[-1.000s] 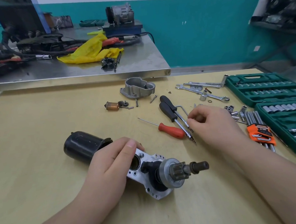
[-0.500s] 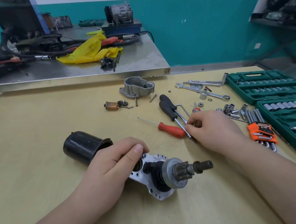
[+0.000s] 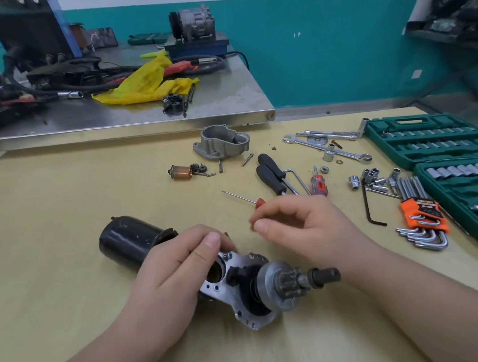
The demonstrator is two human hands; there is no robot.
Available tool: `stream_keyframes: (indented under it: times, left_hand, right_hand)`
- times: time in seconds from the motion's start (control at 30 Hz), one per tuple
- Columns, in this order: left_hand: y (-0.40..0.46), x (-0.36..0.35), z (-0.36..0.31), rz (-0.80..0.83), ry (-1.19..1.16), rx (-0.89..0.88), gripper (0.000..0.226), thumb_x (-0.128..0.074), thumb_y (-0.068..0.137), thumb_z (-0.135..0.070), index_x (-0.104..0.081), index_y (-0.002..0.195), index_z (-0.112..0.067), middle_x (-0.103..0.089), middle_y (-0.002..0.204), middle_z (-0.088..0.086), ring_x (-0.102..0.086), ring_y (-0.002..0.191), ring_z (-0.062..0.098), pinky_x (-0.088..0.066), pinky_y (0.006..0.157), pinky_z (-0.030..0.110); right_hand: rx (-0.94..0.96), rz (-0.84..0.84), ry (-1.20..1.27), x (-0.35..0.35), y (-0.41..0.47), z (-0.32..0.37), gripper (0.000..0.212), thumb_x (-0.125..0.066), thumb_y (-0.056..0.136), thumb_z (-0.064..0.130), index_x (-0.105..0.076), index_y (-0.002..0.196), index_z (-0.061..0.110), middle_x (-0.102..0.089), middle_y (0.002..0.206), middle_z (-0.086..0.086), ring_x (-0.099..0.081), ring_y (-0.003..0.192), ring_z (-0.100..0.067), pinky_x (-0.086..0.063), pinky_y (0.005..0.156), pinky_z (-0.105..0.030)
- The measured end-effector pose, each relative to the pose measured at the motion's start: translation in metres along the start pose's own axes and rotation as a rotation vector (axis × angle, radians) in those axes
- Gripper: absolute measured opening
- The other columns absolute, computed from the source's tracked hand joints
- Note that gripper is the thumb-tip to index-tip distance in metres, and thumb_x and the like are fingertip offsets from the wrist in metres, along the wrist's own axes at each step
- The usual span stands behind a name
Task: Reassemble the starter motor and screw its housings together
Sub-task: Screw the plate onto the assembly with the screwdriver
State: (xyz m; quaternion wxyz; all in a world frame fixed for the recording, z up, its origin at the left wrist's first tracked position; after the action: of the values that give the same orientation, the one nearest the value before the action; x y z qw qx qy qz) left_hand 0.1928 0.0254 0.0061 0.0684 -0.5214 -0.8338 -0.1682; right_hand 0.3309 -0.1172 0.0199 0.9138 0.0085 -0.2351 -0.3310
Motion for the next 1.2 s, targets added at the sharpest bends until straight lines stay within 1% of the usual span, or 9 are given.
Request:
stream_keyframes:
  times: [0.13,0.3,0.43,0.6,0.73,0.83,0.93,1.03,1.2]
  left_hand:
    - [0.0,-0.006,-0.004,0.039,-0.057,-0.01,0.034,-0.053,0.104,-0.041,-0.08,0.1,-0.02,-0.077,0.086,0.007,-0.072,0.081,0.024,-0.055,0.067,0.026]
    - [-0.001,-0.004,-0.003,0.002,-0.073,-0.023,0.032,-0.054,0.105,-0.035,-0.08,0.098,-0.018,-0.077,0.084,0.005,-0.072,0.078,0.018,-0.054,0.068,0.018]
    - [-0.002,-0.007,-0.002,0.01,-0.099,-0.015,0.036,-0.055,0.104,-0.043,-0.079,0.095,-0.018,-0.076,0.082,0.007,-0.071,0.078,0.024,-0.055,0.067,0.023]
    - [-0.004,0.003,-0.003,-0.116,-0.085,-0.049,0.052,-0.042,0.1,-0.065,-0.076,0.098,-0.026,-0.075,0.085,0.004,-0.07,0.076,0.02,-0.056,0.067,0.027]
    - [-0.001,0.007,0.013,-0.196,-0.231,0.097,0.065,-0.039,0.089,-0.079,-0.075,0.09,-0.026,-0.078,0.083,0.009,-0.071,0.074,0.023,-0.052,0.071,0.04]
    - [0.0,0.007,0.01,-0.208,-0.223,0.078,0.067,-0.038,0.093,-0.076,-0.076,0.086,-0.022,-0.076,0.078,0.009,-0.069,0.069,0.016,-0.054,0.066,0.025]
    - [-0.002,0.007,0.009,-0.214,-0.245,0.075,0.066,-0.039,0.093,-0.073,-0.077,0.085,-0.02,-0.077,0.077,0.01,-0.071,0.069,0.019,-0.054,0.063,0.02]
    - [-0.002,0.006,0.008,-0.195,-0.237,0.064,0.066,-0.037,0.095,-0.072,-0.078,0.086,-0.021,-0.078,0.081,0.01,-0.073,0.078,0.029,-0.055,0.071,0.03]
    - [-0.002,0.006,0.009,-0.206,-0.224,0.039,0.065,-0.037,0.098,-0.07,-0.077,0.088,-0.02,-0.079,0.083,0.007,-0.074,0.075,0.015,-0.053,0.065,0.013]
  right_hand:
    - [-0.116,0.263,0.121,-0.041,0.001,0.001,0.033,-0.073,0.079,0.064,-0.078,0.099,0.038,-0.08,0.091,0.013,-0.075,0.087,-0.002,-0.055,0.079,-0.021]
    - [-0.233,0.33,0.128,-0.048,0.006,-0.004,0.038,-0.077,0.067,0.069,-0.078,0.081,0.034,-0.075,0.078,0.013,-0.067,0.071,-0.001,-0.051,0.07,-0.019]
    - [-0.255,0.369,0.1,-0.052,0.002,-0.001,0.033,-0.076,0.079,0.064,-0.078,0.074,0.031,-0.065,0.064,0.016,-0.057,0.061,-0.003,-0.052,0.071,-0.025]
    - [-0.285,0.37,0.157,-0.053,-0.006,0.002,0.031,-0.075,0.084,0.057,-0.074,0.072,0.028,-0.066,0.07,0.009,-0.059,0.065,-0.009,-0.048,0.069,-0.033]
    - [-0.311,0.349,0.33,-0.059,-0.012,0.0,0.029,-0.074,0.09,0.048,-0.073,0.07,0.028,-0.062,0.067,0.01,-0.054,0.058,-0.006,-0.044,0.059,-0.024]
    - [-0.357,0.337,0.518,-0.067,-0.018,0.0,0.026,-0.071,0.09,0.038,-0.073,0.067,0.026,-0.065,0.066,0.012,-0.057,0.056,0.0,-0.046,0.055,-0.013]
    - [-0.467,0.318,0.776,-0.072,-0.02,-0.007,0.018,-0.072,0.084,0.029,-0.082,0.084,0.014,-0.075,0.084,-0.006,-0.07,0.071,-0.013,-0.059,0.067,-0.023]
    - [-0.626,0.298,0.88,-0.078,-0.025,-0.019,0.024,-0.069,0.089,0.023,-0.082,0.084,0.004,-0.075,0.087,-0.012,-0.075,0.075,-0.021,-0.063,0.075,-0.032]
    - [-0.774,0.104,1.081,-0.072,-0.023,-0.047,0.06,-0.047,0.11,0.023,-0.081,0.064,0.004,-0.07,0.068,-0.008,-0.069,0.061,-0.02,-0.059,0.062,-0.026]
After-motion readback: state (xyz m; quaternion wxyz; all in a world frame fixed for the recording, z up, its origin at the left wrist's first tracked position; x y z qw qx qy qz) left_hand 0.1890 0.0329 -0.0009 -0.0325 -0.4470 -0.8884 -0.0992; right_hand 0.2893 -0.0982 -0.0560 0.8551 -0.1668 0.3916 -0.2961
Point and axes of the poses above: each hand's wrist, its own y-axis towards the middle knuckle, its own x-axis out of the back of the hand, z = x × y, the point moved 9 cm from there along y, towards the middle knuckle
